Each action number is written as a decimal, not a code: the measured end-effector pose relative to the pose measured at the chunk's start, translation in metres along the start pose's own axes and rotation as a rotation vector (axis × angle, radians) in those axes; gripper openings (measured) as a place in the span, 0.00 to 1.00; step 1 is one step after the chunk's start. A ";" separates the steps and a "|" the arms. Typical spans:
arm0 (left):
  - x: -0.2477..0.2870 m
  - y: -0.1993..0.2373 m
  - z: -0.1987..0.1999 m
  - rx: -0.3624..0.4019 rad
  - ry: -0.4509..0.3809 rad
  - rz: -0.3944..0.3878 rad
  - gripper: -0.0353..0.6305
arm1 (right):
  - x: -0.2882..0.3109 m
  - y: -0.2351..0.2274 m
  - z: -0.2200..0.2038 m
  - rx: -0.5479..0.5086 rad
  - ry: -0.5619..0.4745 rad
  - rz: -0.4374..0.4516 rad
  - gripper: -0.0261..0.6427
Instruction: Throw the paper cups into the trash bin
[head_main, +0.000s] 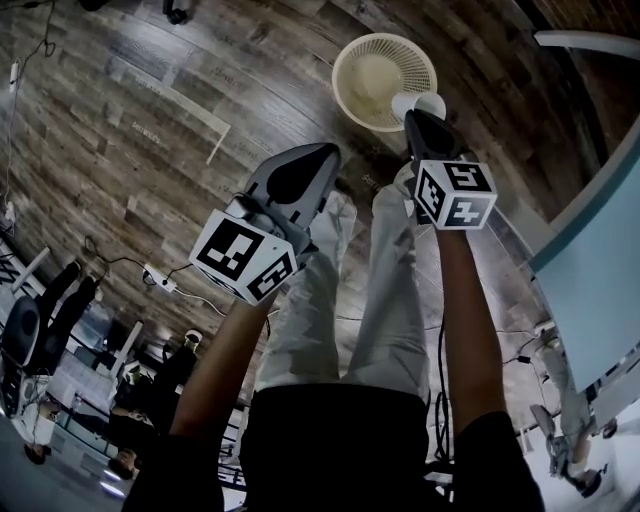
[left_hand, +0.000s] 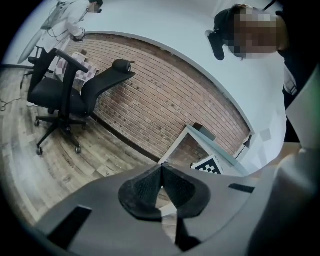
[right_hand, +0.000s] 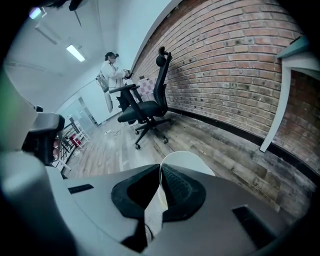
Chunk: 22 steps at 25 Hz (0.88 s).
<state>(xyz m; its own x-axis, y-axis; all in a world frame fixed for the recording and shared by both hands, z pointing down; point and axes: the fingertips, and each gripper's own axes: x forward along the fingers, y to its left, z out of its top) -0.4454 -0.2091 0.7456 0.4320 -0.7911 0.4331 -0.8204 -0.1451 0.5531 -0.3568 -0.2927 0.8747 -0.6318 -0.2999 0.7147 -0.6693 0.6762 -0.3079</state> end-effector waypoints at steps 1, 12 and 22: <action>0.002 0.007 -0.004 -0.002 0.003 0.008 0.06 | 0.007 -0.001 -0.004 0.000 0.005 0.000 0.06; 0.041 0.036 -0.042 -0.036 0.006 -0.011 0.06 | 0.064 -0.011 -0.051 -0.017 0.056 -0.010 0.06; 0.056 0.045 -0.059 -0.076 0.017 -0.023 0.06 | 0.094 -0.034 -0.087 -0.024 0.116 -0.053 0.06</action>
<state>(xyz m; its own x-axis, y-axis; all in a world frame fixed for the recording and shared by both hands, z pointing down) -0.4356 -0.2248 0.8366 0.4572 -0.7776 0.4316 -0.7795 -0.1166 0.6155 -0.3600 -0.2854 1.0070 -0.5453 -0.2570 0.7979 -0.6901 0.6779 -0.2534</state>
